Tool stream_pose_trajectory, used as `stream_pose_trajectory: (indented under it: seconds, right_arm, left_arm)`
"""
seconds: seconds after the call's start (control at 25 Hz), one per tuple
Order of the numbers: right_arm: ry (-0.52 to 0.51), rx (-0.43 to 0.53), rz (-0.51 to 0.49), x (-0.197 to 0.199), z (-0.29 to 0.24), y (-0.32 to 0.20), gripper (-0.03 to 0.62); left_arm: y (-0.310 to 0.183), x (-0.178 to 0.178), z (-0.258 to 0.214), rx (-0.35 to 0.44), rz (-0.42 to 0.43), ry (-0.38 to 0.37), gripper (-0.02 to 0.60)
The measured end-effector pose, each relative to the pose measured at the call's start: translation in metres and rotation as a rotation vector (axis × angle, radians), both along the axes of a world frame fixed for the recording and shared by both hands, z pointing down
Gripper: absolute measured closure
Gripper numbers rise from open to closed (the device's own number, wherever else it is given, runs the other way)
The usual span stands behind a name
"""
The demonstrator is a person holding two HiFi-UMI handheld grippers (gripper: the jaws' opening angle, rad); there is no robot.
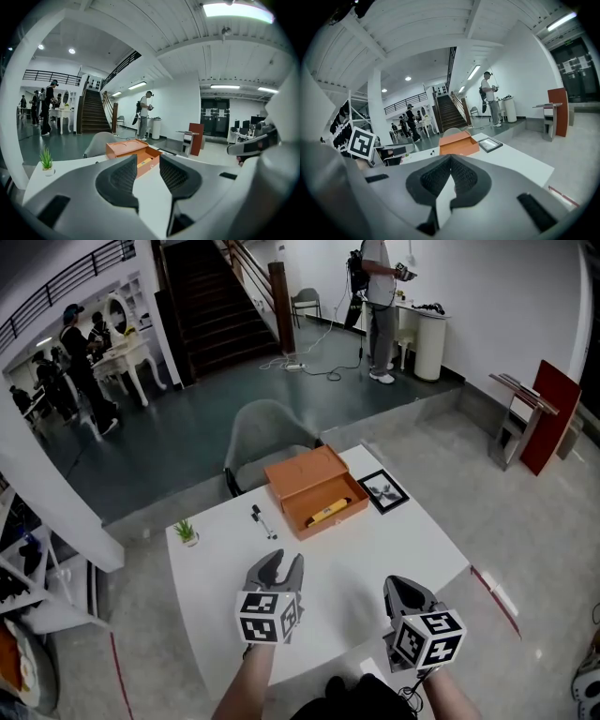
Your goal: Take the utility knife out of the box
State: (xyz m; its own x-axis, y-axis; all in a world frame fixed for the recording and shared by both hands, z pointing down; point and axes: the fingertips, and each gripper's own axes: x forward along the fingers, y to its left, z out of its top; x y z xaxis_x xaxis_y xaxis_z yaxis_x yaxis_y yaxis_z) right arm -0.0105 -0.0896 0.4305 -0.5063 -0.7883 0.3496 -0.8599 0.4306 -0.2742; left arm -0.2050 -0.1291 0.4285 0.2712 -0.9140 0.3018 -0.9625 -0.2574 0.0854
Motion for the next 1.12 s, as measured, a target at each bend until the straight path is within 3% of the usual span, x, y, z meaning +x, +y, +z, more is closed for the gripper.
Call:
stream_pose_trajectory:
  seconds: [0.52, 0.8, 1.12]
  right_arm:
    - [0.029, 0.017, -0.023, 0.003, 0.004, -0.076, 0.594]
    - [0.008, -0.02, -0.043, 0.006, 0.018, -0.123, 0.594]
    - [-0.006, -0.057, -0.054, 0.012, 0.035, -0.164, 0.594]
  left_arm:
    - [-0.084, 0.007, 0.009, -0.047, 0.041, -0.094, 0.457]
    - [-0.138, 0.012, 0.021, -0.085, 0.04, -0.144, 0.456]
    - [-0.185, 0.021, 0.042, -0.146, 0.098, -0.224, 0.43]
